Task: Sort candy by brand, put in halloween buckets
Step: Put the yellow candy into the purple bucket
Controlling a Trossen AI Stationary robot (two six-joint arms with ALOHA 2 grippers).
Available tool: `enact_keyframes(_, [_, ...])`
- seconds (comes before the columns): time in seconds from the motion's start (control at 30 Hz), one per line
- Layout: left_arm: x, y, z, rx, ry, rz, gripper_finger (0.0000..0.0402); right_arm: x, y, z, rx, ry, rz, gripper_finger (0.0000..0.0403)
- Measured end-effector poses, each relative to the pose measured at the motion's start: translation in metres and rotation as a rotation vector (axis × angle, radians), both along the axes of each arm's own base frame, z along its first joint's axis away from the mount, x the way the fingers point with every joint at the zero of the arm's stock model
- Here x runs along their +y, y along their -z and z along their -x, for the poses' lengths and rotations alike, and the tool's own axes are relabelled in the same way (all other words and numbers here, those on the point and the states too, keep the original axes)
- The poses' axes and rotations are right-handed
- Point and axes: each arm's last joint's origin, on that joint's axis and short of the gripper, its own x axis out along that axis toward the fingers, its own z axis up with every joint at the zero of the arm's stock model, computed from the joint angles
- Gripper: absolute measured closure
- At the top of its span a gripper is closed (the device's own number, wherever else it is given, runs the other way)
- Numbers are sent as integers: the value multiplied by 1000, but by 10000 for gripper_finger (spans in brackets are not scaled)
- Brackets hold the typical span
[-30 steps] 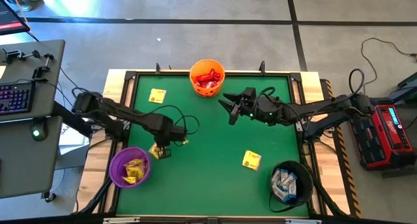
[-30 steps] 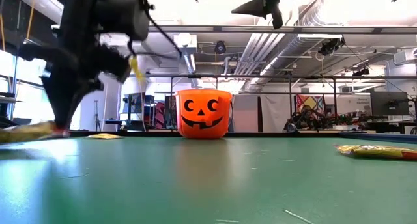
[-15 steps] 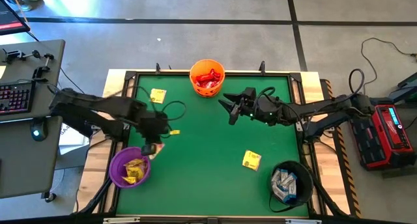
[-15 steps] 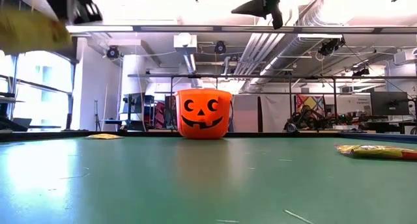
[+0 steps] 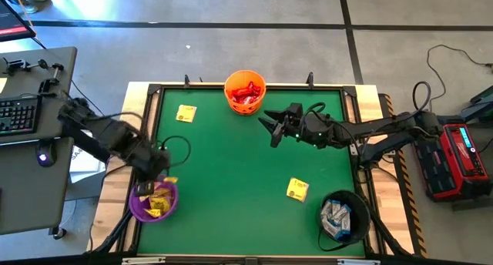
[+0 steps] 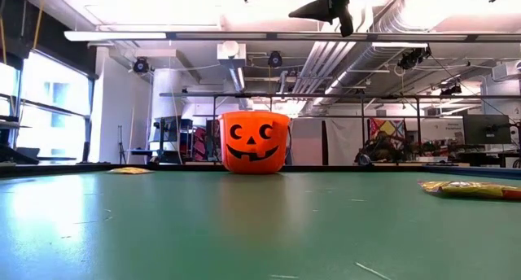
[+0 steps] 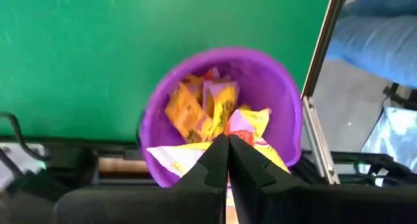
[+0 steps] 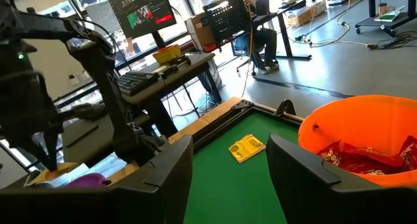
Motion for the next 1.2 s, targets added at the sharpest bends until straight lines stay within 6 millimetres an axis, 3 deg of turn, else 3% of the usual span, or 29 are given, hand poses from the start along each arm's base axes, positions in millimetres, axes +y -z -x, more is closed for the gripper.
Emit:
enact_keyframes(0.27, [-16, 40, 17, -31, -123, 47, 401, 0, 0, 0, 2, -1, 0, 219])
enact_keyframes(0.73, [-30, 103, 21, -10, -242, -59, 401, 0, 1, 0, 23, -3, 18, 219])
enact_keyframes(0.93, [-30, 105, 21, -3, -268, -45, 381, 0, 4, 0, 84, -15, 86, 219])
enact_keyframes(1.2, [-32, 86, 20, -100, -263, 107, 297, 4, 5, -1, 82, -135, 55, 219])
